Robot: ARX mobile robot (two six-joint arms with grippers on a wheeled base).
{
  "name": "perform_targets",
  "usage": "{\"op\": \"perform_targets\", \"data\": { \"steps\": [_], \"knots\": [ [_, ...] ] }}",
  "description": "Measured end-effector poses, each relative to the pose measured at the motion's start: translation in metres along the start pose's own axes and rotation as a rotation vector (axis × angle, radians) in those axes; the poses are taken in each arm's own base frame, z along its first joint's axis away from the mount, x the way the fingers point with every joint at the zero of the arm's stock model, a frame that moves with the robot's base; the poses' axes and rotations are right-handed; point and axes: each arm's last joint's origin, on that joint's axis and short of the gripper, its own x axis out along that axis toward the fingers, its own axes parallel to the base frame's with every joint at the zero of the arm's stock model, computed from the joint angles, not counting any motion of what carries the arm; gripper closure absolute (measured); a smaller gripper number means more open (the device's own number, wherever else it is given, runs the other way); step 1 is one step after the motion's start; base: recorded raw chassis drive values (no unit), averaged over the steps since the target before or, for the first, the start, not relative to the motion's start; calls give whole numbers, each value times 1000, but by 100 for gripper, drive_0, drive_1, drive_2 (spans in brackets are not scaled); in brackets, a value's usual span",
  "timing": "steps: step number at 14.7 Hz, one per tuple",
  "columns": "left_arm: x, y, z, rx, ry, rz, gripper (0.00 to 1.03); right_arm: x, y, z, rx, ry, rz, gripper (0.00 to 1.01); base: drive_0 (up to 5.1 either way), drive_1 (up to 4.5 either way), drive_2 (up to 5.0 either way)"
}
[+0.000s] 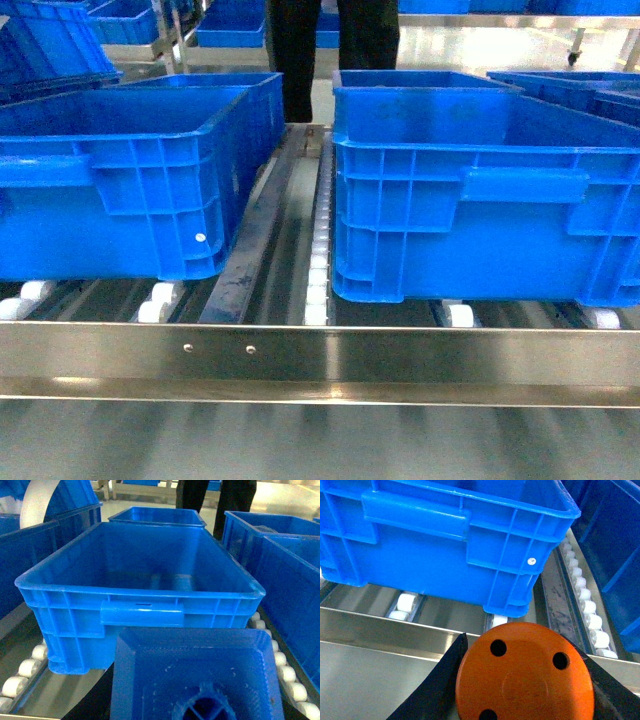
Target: Sort blue parts and orange caps into right shelf containers
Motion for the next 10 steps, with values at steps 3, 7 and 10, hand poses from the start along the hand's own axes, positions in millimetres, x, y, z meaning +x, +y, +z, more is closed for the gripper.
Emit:
{"op": "perform_targets", "data": {
  "steps": [3, 7, 10],
  "knots": [
    [0, 0, 0, 0, 0, 0, 59, 1, 2, 1, 20, -134, -19, 58, 0, 0, 0],
    [0, 0, 0, 0, 0, 0, 59, 0, 4, 17, 59, -241, -4, 58, 0, 0, 0],
    [0, 0, 0, 0, 0, 0, 59, 1, 3, 34, 76, -281, 14, 58, 0, 0, 0]
  ]
}}
